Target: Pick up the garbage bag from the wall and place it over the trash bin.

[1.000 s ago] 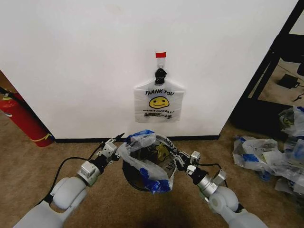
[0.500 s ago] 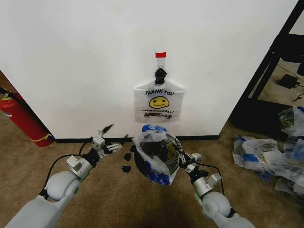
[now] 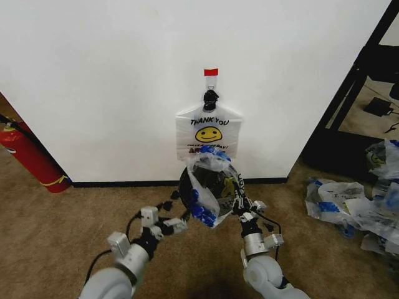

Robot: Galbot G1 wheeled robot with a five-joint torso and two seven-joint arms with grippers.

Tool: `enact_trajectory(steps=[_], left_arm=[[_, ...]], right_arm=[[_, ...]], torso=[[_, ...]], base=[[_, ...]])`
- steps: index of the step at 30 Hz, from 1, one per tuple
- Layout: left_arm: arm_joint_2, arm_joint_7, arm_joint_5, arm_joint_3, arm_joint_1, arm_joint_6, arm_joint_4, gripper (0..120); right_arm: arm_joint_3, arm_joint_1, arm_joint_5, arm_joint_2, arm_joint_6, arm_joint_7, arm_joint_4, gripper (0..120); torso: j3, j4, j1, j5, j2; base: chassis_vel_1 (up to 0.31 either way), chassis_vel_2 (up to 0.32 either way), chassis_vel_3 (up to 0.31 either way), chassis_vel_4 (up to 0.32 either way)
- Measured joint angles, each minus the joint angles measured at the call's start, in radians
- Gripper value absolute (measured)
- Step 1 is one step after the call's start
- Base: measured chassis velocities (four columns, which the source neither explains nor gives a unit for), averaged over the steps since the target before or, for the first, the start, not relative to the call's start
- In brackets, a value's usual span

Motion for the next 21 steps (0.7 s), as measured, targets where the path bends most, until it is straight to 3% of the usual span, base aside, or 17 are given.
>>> enact_trajectory(steps=[5, 13, 21], left_arm=[[-0.028, 0.028, -0.037, 0.0, -0.03, 0.03, -0.003, 101], [-0.064, 0.039, -0.04, 0.01, -0.056, 0.038, 0.009, 98], [-0.073, 0.047, -0.036, 0.028, -0.06, 0.038, 0.008, 79]], right_arm=[[-0.009, -0.004, 0.0, 0.0, -0.001, 0.0, 0.013, 1], [-0.015, -0.007, -0.009, 0.001, -0.007, 0.0, 0.028, 1], [-0.019, 0.0, -0.018, 0.011, -0.013, 0.004, 0.029, 1]], torso=[[0.0, -0.0003, 0.0, 0.0, 0.0], [0.0, -0.0001, 0.0, 0.0001, 0.0], [0.0, 0.0, 0.0, 0.0, 0.0]], base=[[0.0, 0.0, 0.0, 0.0], [0.0, 0.0, 0.0, 0.0], [0.0, 0.0, 0.0, 0.0]])
